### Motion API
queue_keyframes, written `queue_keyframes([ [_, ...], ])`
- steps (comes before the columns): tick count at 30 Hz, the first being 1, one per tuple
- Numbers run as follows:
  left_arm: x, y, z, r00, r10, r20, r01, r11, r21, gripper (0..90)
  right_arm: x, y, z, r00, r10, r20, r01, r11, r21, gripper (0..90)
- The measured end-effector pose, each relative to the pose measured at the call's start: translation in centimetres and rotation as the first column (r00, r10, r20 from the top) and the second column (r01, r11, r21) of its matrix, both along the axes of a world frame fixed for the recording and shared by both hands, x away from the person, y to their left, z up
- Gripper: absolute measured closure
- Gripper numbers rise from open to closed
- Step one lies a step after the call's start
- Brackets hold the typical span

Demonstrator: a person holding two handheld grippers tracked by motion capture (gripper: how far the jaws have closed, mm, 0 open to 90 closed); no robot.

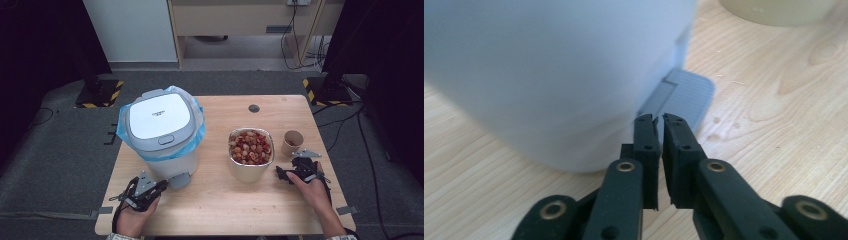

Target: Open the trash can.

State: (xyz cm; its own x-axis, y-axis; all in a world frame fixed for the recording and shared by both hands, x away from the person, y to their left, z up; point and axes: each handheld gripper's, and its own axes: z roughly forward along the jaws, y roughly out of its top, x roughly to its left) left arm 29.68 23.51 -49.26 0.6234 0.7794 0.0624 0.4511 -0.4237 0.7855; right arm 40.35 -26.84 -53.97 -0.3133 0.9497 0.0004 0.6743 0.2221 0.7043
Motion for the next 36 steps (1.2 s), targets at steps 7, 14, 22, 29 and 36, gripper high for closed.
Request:
queue_keyframes([
  [7,0.6,-1.8,-0.2,0.9990,-0.043,0.013,0.042,0.9980,0.046,89.7,0.0,0.0,0.0,1.0000,0.003,0.000,-0.003,1.0000,0.000,0.7],
  [14,1.5,-2.8,-0.3,0.9980,-0.045,0.043,0.042,0.9969,0.066,89.9,0.0,0.0,0.0,1.0000,0.004,0.000,-0.004,1.0000,0.000,0.6],
  [22,1.7,-3.8,-0.7,0.9962,-0.077,0.040,0.073,0.9936,0.086,89.9,-0.1,-0.1,0.0,0.9999,0.012,-0.001,-0.012,0.9999,0.001,0.6],
  [29,2.2,-4.2,-1.1,0.9980,-0.057,0.028,0.054,0.9926,0.109,89.8,-0.1,-0.1,0.0,0.9999,0.012,-0.001,-0.012,0.9999,0.001,0.7],
  [36,2.2,-4.1,-1.3,0.9987,-0.048,0.016,0.046,0.9933,0.106,89.8,-0.2,-0.1,0.0,0.9999,0.014,-0.002,-0.014,0.9999,0.002,0.7],
])
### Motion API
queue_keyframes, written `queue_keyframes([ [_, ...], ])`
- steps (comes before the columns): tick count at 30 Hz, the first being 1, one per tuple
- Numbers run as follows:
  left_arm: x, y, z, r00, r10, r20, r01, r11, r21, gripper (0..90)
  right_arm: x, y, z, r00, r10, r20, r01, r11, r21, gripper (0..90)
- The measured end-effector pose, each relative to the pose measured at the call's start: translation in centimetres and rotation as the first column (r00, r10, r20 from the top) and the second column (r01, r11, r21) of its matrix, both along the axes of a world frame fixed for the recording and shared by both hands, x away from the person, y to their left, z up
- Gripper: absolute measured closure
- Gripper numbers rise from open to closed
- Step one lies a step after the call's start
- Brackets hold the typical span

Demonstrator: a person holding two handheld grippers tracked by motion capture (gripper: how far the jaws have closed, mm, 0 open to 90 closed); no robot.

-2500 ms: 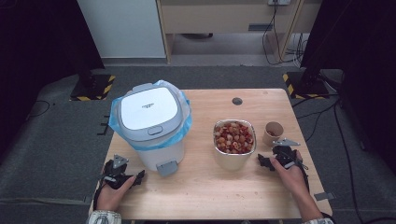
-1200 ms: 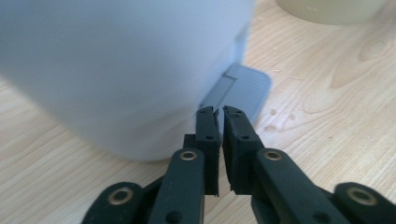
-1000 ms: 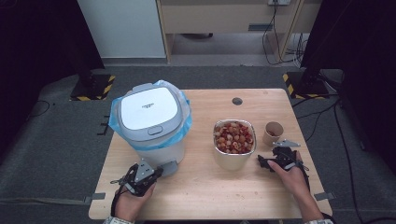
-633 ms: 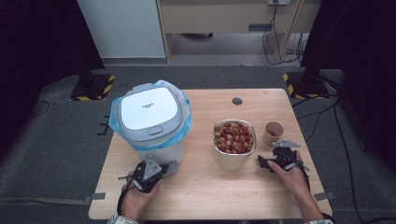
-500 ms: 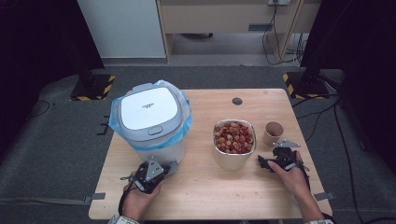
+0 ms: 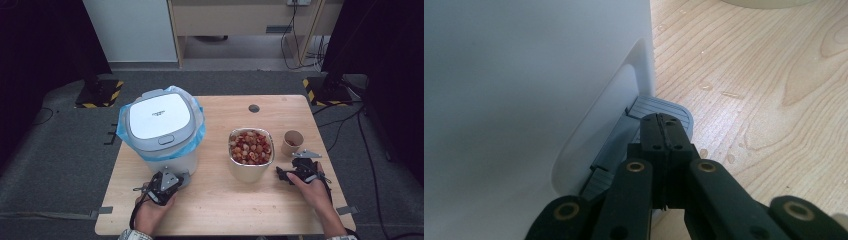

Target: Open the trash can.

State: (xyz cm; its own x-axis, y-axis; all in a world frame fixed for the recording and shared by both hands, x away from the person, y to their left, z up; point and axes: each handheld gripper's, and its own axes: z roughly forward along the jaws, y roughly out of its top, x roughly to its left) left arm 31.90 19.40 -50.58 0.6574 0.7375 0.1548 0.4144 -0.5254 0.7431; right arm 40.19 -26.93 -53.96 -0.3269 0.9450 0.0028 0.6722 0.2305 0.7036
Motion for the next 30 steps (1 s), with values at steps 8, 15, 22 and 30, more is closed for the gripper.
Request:
queue_keyframes([
  [8,0.0,-0.1,-0.2,0.9999,0.009,-0.008,-0.009,0.9999,0.006,89.9,0.0,0.0,0.0,1.0000,0.000,-0.001,0.000,1.0000,0.000,0.7],
  [15,0.0,-0.2,-0.4,0.9998,0.011,-0.018,-0.011,0.9999,0.009,90.0,0.0,0.0,0.0,1.0000,0.001,0.000,-0.001,1.0000,-0.001,0.6],
  [22,0.2,-0.4,-1.0,0.9992,0.010,-0.038,-0.009,0.9994,0.032,90.0,0.0,0.0,0.0,1.0000,0.001,0.000,-0.001,1.0000,-0.001,0.6],
  [30,0.4,-0.2,-1.2,0.9984,0.015,-0.054,-0.014,0.9998,0.012,90.0,0.0,0.0,0.0,1.0000,0.002,-0.001,-0.002,1.0000,-0.001,0.6],
])
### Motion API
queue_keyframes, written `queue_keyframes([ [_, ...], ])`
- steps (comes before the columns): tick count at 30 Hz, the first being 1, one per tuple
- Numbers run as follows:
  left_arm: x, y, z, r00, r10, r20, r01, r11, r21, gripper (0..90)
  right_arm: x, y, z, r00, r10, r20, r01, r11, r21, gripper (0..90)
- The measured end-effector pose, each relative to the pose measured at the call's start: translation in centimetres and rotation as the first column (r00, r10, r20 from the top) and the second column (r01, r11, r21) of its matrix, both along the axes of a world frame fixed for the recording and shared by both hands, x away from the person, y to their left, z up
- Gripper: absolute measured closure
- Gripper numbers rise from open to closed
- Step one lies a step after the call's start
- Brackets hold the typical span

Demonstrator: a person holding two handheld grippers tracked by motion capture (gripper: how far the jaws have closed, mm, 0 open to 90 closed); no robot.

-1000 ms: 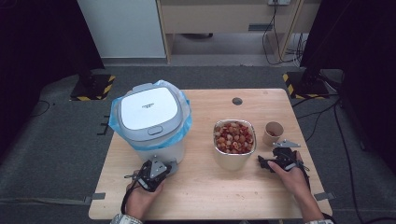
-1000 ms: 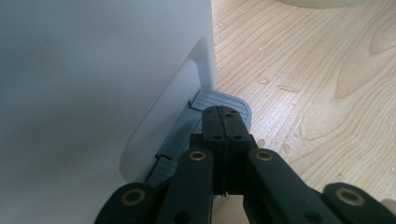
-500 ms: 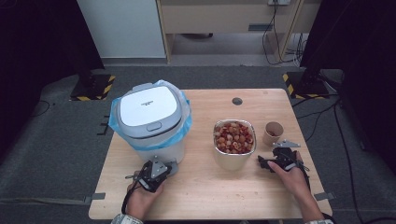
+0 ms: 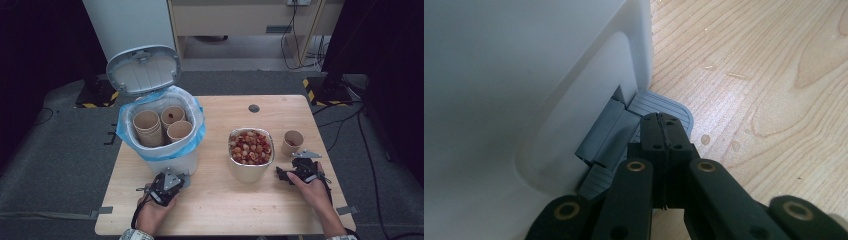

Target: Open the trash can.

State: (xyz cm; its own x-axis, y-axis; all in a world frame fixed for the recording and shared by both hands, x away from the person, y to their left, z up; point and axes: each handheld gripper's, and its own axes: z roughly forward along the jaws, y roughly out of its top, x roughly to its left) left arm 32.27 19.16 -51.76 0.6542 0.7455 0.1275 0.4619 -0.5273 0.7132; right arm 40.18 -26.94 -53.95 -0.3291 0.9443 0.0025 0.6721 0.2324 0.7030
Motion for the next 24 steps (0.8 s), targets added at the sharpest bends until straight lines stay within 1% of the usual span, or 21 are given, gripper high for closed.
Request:
queue_keyframes([
  [3,0.0,0.0,0.0,1.0000,-0.001,0.001,0.001,1.0000,0.002,90.0,0.0,0.0,0.0,1.0000,0.006,0.001,-0.006,1.0000,0.000,0.7],
  [5,0.0,0.0,0.0,1.0000,-0.001,0.001,0.001,1.0000,0.002,90.0,0.0,-0.2,0.1,0.9997,0.024,-0.001,-0.024,0.9997,-0.002,2.8],
  [7,0.0,0.0,0.0,1.0000,-0.002,-0.001,0.002,1.0000,-0.002,90.0,0.0,-0.2,0.2,0.9998,0.021,-0.002,-0.021,0.9998,-0.005,5.4],
  [14,0.0,0.1,0.0,1.0000,-0.003,-0.004,0.003,1.0000,-0.004,90.0,0.0,-0.4,0.6,0.9995,0.026,0.015,-0.026,0.9996,-0.014,6.0],
  [19,0.0,0.2,0.0,1.0000,-0.002,-0.002,0.002,0.9999,-0.010,89.9,0.0,-0.4,0.8,0.9995,0.011,0.028,-0.011,0.9999,-0.004,6.2],
  [23,0.1,0.2,0.0,1.0000,-0.005,-0.002,0.005,0.9999,-0.011,89.9,0.0,-0.5,0.9,0.9992,0.000,0.039,0.001,1.0000,-0.006,6.3],
  [24,0.1,0.2,0.0,1.0000,-0.007,-0.002,0.007,0.9999,-0.011,90.0,0.1,-0.5,1.1,0.9984,-0.007,0.057,0.008,0.9998,-0.016,6.5],
])
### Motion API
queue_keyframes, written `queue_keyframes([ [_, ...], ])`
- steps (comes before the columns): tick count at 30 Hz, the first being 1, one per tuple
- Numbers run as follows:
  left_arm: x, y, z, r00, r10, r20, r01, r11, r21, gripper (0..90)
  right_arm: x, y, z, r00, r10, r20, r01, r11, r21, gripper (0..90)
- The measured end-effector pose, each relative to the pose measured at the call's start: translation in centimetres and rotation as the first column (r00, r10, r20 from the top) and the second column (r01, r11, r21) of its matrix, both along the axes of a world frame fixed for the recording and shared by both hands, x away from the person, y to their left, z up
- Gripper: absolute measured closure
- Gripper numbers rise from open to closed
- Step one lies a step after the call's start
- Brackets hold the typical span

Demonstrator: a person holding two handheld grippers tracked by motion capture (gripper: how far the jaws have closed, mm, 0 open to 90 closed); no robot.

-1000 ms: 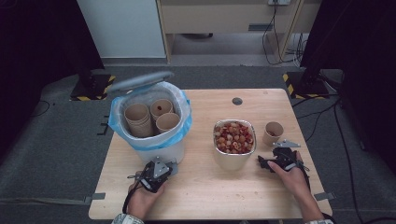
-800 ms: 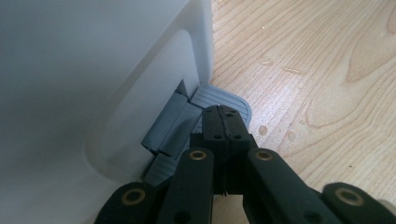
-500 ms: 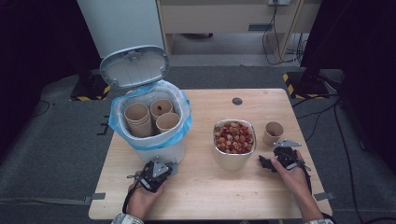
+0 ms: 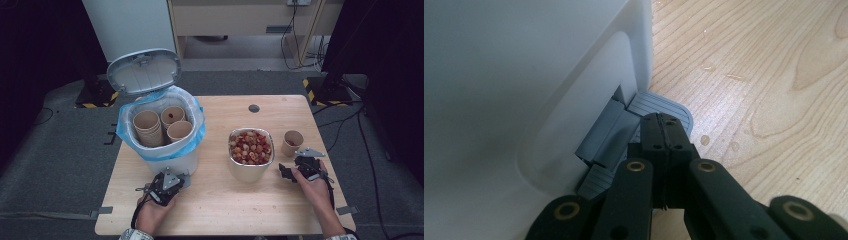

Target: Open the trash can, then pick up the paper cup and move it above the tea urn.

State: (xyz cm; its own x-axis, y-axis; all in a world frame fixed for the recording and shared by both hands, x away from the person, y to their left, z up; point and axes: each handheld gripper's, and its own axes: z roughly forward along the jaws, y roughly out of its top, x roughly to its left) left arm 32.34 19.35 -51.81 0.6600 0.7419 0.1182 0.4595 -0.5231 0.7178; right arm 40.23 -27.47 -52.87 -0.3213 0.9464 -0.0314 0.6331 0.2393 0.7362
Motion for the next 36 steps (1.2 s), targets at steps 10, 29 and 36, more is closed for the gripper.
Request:
queue_keyframes([
  [10,0.0,-0.1,0.0,1.0000,0.002,-0.003,-0.002,1.0000,0.005,90.0,0.0,-0.6,0.6,1.0000,-0.004,0.008,0.004,1.0000,-0.002,6.8],
  [29,0.0,-0.1,0.0,1.0000,0.001,0.001,-0.001,1.0000,0.005,90.0,0.5,-1.8,2.5,0.9979,-0.024,0.061,0.021,0.9983,0.054,4.6],
  [36,0.0,0.0,0.0,1.0000,0.001,0.001,-0.001,1.0000,0.002,89.9,1.0,-1.8,2.9,0.9968,-0.023,0.077,0.017,0.9967,0.079,4.4],
])
